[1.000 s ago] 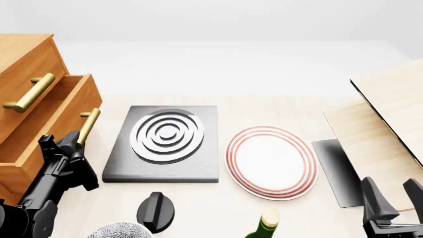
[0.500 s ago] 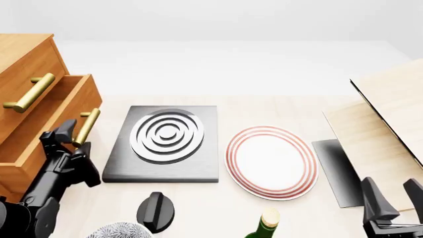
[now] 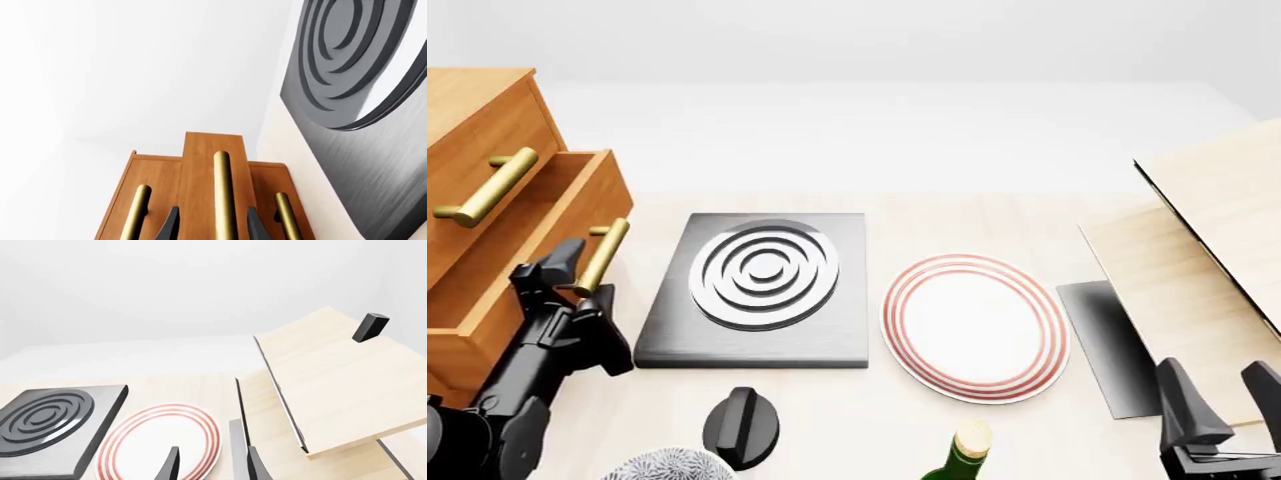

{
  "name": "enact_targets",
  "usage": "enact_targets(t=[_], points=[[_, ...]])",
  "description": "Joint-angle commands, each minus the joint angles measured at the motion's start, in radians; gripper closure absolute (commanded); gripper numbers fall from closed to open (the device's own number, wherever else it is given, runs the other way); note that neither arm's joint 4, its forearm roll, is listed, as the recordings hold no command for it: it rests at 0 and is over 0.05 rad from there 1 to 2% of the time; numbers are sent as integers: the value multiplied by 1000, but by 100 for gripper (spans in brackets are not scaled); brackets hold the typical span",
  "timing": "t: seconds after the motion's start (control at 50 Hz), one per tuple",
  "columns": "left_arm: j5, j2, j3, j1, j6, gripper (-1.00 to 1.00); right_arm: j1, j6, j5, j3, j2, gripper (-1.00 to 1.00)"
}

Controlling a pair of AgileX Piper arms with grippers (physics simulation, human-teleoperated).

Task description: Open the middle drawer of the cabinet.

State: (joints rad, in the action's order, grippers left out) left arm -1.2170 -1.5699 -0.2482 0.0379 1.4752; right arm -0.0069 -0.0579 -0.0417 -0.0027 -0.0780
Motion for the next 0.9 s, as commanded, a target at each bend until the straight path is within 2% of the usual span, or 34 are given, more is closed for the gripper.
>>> enact_targets(t=[0.02, 0.9], points=[[-3, -5, -1, -2, -19, -100, 3, 0, -1, 0, 3, -100], [-2, 43, 14, -77, -40, -100, 11, -2, -18, 1, -11, -100]])
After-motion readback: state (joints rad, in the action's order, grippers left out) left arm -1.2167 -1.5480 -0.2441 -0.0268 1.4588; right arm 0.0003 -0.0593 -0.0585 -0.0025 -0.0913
